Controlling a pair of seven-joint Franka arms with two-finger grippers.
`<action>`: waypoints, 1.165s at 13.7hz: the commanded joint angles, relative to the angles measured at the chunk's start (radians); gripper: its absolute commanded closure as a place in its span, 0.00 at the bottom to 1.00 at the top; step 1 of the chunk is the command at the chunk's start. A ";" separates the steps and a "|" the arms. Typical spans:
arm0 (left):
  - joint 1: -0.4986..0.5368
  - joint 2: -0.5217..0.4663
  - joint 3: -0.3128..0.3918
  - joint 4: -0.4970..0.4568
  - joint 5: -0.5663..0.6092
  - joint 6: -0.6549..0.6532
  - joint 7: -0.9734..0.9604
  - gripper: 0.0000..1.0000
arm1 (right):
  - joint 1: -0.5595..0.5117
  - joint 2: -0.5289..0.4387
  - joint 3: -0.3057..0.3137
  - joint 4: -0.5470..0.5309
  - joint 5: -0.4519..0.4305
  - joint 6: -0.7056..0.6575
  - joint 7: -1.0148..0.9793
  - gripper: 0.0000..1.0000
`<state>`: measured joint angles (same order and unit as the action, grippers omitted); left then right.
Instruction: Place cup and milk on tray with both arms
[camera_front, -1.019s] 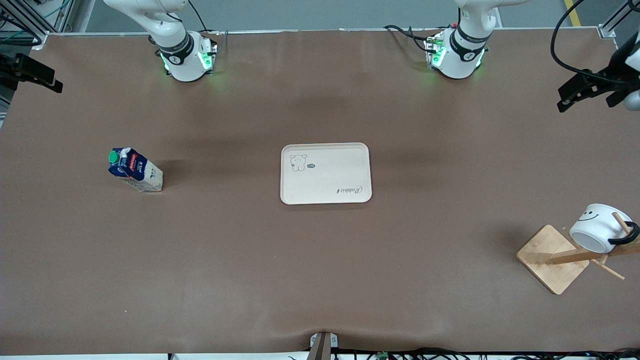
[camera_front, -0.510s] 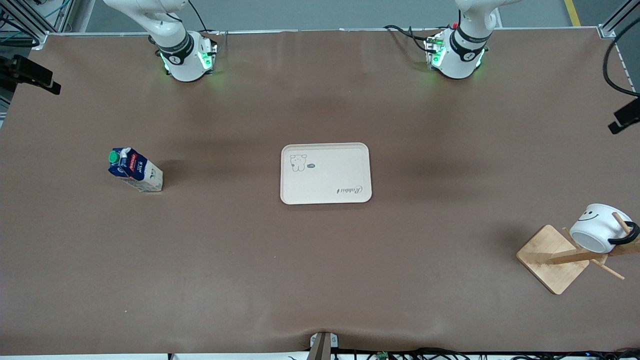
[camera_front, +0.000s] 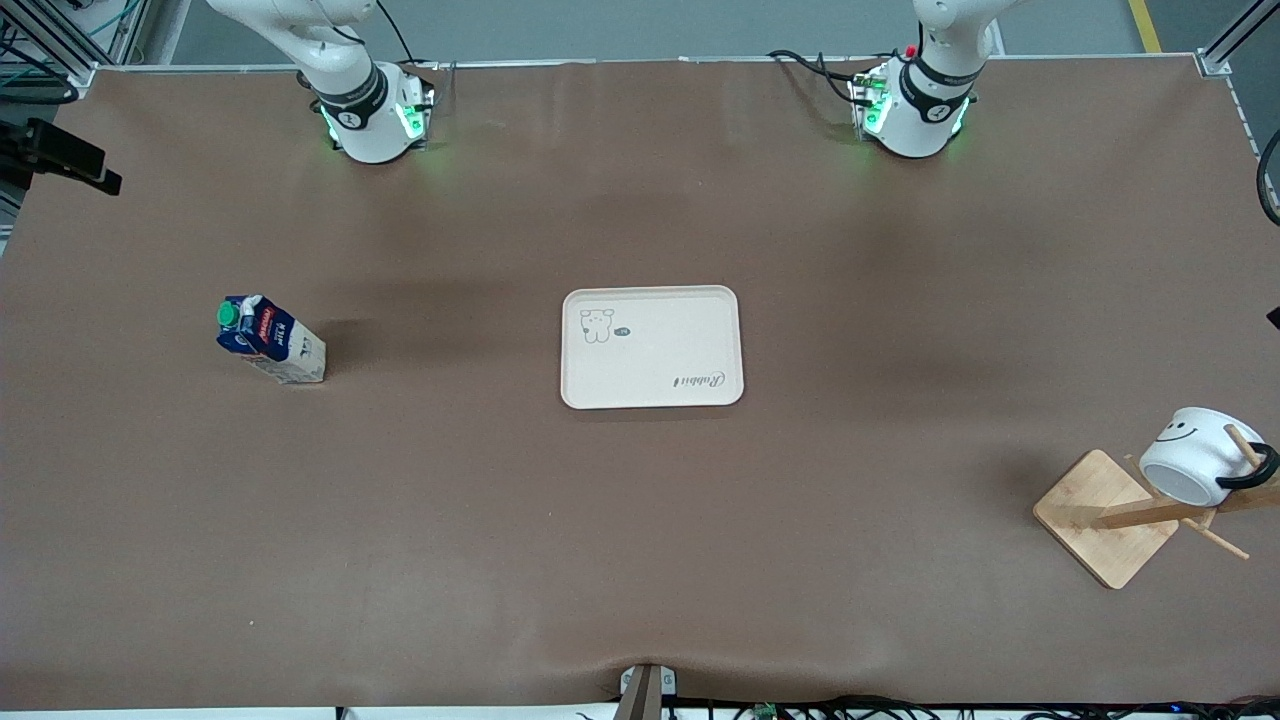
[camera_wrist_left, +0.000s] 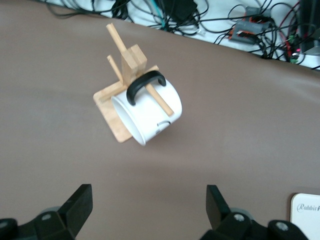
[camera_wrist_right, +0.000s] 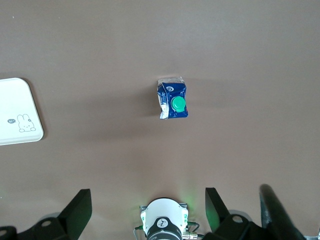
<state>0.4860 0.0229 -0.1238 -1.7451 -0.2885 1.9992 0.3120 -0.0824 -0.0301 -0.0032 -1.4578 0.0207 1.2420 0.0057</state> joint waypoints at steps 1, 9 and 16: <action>0.026 0.057 -0.007 -0.002 -0.086 0.071 0.143 0.00 | -0.016 0.015 0.011 0.020 -0.004 -0.006 -0.021 0.00; 0.046 0.189 -0.007 0.003 -0.392 0.190 0.557 0.00 | -0.017 0.019 0.011 0.017 -0.007 -0.010 -0.021 0.00; 0.046 0.258 -0.010 -0.004 -0.555 0.204 0.780 0.07 | -0.017 0.055 0.011 0.020 -0.010 0.001 -0.021 0.00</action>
<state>0.5250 0.2865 -0.1247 -1.7536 -0.8120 2.1994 1.0683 -0.0833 0.0090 -0.0031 -1.4573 0.0193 1.2442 -0.0016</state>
